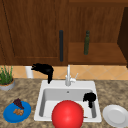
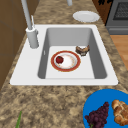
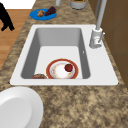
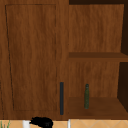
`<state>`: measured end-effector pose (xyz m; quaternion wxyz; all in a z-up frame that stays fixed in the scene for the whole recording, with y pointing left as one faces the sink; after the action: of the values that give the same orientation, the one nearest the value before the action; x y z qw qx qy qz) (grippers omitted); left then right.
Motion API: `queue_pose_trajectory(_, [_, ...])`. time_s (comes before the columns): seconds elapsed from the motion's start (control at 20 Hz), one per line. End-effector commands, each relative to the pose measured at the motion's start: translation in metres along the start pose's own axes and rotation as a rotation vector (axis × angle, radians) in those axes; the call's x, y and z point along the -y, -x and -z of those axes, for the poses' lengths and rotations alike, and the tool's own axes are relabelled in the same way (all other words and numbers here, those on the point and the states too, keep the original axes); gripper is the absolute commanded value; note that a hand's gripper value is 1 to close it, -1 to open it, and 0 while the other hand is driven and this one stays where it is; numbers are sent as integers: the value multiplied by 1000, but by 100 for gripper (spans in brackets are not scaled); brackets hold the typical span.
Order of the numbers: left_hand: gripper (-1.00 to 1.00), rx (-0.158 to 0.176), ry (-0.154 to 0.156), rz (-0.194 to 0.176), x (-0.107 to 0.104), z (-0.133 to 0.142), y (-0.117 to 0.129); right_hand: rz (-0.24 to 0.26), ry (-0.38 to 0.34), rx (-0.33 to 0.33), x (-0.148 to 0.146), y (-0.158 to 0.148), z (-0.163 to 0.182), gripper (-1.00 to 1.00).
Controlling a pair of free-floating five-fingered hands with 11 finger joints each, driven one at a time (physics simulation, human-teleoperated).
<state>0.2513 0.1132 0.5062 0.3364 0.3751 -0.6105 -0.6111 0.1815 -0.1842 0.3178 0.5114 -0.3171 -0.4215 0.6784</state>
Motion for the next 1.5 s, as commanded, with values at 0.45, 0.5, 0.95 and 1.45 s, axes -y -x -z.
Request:
queue_pose_trajectory(0.45, [-100,254,-13,-4,50,-31,-7,0,0,0,0,0,0,0])
queue_pose_trajectory(0.5, [-100,268,-13,-9,55,-34,-7,0,0,0,0,0,0,0])
queue_pose_trajectory(0.95, [-100,328,-13,-6,102,-54,17,0,0,0,0,0,0,0])
queue_pose_trajectory(1.45, [-100,339,-12,-6,169,-90,48,0,0,0,0,0,0,0])
